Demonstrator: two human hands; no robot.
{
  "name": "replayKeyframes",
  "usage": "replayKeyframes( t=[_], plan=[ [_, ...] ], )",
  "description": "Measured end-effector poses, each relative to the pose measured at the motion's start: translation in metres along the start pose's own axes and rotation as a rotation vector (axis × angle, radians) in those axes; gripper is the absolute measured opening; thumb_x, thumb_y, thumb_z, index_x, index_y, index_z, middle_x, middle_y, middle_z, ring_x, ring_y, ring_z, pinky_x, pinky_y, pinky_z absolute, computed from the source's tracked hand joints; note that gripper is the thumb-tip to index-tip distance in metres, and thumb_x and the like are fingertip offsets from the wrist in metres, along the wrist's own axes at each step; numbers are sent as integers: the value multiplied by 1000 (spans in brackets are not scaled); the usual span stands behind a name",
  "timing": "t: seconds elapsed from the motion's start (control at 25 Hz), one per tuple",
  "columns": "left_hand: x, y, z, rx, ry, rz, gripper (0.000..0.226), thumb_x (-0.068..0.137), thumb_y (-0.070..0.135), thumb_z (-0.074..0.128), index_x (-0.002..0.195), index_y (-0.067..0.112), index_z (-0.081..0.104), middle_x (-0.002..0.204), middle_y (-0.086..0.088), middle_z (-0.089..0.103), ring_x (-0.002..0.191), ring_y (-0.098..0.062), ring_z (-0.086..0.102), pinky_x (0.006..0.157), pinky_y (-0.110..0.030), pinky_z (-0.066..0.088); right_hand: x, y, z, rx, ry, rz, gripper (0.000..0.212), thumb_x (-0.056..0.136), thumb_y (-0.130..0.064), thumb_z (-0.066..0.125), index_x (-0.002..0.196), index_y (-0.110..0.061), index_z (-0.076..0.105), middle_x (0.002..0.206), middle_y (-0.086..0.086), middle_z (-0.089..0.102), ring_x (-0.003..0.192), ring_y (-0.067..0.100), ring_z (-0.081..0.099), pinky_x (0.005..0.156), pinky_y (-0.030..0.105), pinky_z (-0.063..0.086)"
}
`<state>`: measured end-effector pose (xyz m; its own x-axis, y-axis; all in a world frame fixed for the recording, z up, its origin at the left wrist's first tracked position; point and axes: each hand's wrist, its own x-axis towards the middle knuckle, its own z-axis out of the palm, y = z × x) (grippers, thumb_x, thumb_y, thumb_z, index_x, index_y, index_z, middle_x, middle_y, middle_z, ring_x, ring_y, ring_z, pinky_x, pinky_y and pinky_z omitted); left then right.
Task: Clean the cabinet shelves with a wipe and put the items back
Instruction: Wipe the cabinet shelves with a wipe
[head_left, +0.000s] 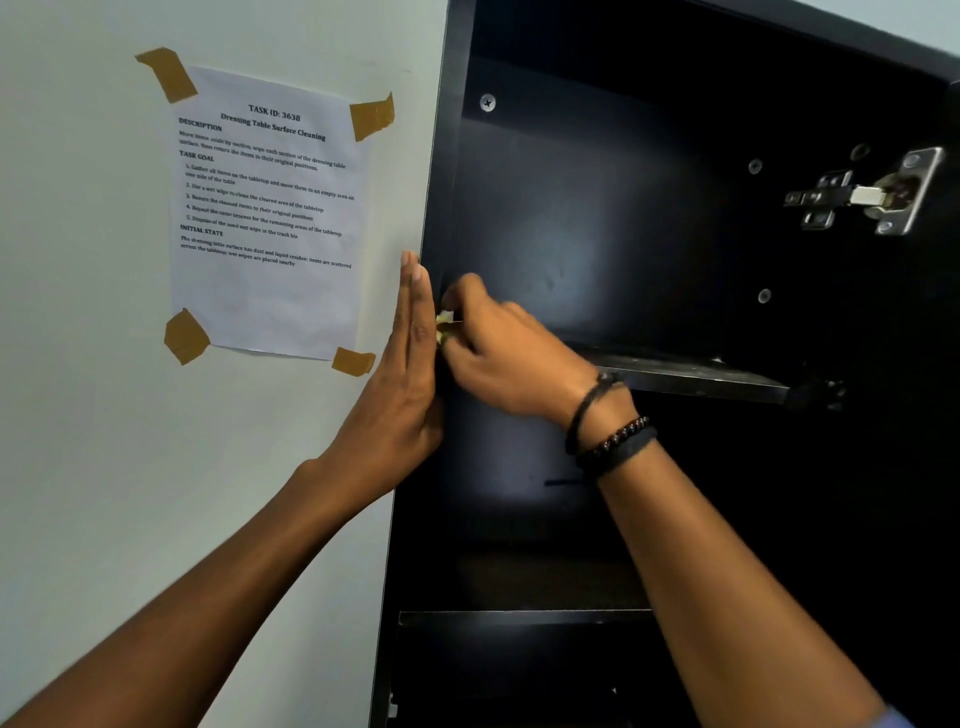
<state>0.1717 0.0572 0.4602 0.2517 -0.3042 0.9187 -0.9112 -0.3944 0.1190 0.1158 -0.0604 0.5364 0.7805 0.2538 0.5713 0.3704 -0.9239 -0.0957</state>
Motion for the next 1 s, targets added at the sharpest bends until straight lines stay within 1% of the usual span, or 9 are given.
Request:
replayKeyframes(
  t=[0.12, 0.28, 0.44, 0.56, 0.64, 0.76, 0.8, 0.88, 1.0],
  plan=[
    [-1, 2, 0, -10, -8, -21, 96, 71, -24, 46, 147, -4, -9, 157, -15, -16, 147, -20, -13, 119, -21, 6, -23, 14, -12, -58, 84, -26, 26, 90, -32, 54, 105, -14, 42, 92, 10, 66, 87, 36, 60, 65, 34, 39],
    [-1, 4, 2, 27, 3, -37, 98, 76, -19, 49, 149, 5, -12, 158, -7, -18, 148, -15, -10, 103, -12, 35, -30, 49, -42, -189, 51, 342, 34, 91, -44, 49, 102, -12, 49, 105, 13, 65, 103, 35, 57, 78, 37, 45],
    [-1, 2, 2, 25, 0, -21, 100, 67, -25, 45, 147, -2, -9, 157, -18, -15, 147, -22, -12, 119, -26, 14, -6, 16, -19, 10, 0, 123, 30, 90, -41, 51, 109, -18, 46, 99, 7, 67, 95, 29, 60, 80, 38, 49],
    [-2, 1, 1, -4, -9, -18, 99, 69, -25, 44, 147, -1, -11, 157, -15, -15, 147, -21, -12, 119, -22, 12, -12, 5, -16, 87, 13, -51, 28, 85, -32, 61, 106, -20, 47, 88, -4, 69, 70, 9, 57, 69, 29, 48],
    [-4, 3, 2, 7, -12, -34, 99, 73, -22, 45, 148, 5, -14, 158, -7, -18, 148, -21, -5, 110, -11, 26, -21, 29, -27, 66, 55, -11, 21, 86, -25, 62, 104, -18, 52, 86, -3, 70, 64, 5, 54, 68, 28, 47],
    [-7, 6, 0, 18, -10, -74, 97, 80, -8, 57, 151, 8, -6, 159, 0, -15, 148, -8, 2, 92, 5, 28, -30, 65, -47, -107, 92, 228, 18, 85, -20, 57, 102, -20, 61, 93, 3, 69, 89, 20, 64, 77, 28, 48],
    [-7, 8, -2, 7, 2, -86, 92, 83, 1, 60, 152, 9, 0, 160, 0, -11, 146, -2, -1, 101, 3, 22, -24, 70, -46, -159, 65, 289, 22, 84, -18, 54, 104, -20, 64, 92, 5, 68, 91, 23, 62, 75, 26, 45],
    [-3, 20, -5, -32, 72, -117, 79, 89, 21, 56, 152, 9, 10, 161, -5, 0, 147, -7, 1, 119, -27, 17, -4, 61, -34, -169, -31, 285, 25, 86, -17, 51, 104, -18, 69, 94, 9, 69, 92, 28, 62, 72, 26, 42],
    [20, 48, -6, -104, 293, -45, 59, 95, 27, 42, 146, 1, 27, 156, -14, 21, 146, -24, 17, 116, -50, 24, 9, 24, -14, -74, -139, 47, 27, 86, -36, 42, 74, -19, 60, 88, 7, 67, 82, 28, 59, 71, 34, 46]
  ],
)
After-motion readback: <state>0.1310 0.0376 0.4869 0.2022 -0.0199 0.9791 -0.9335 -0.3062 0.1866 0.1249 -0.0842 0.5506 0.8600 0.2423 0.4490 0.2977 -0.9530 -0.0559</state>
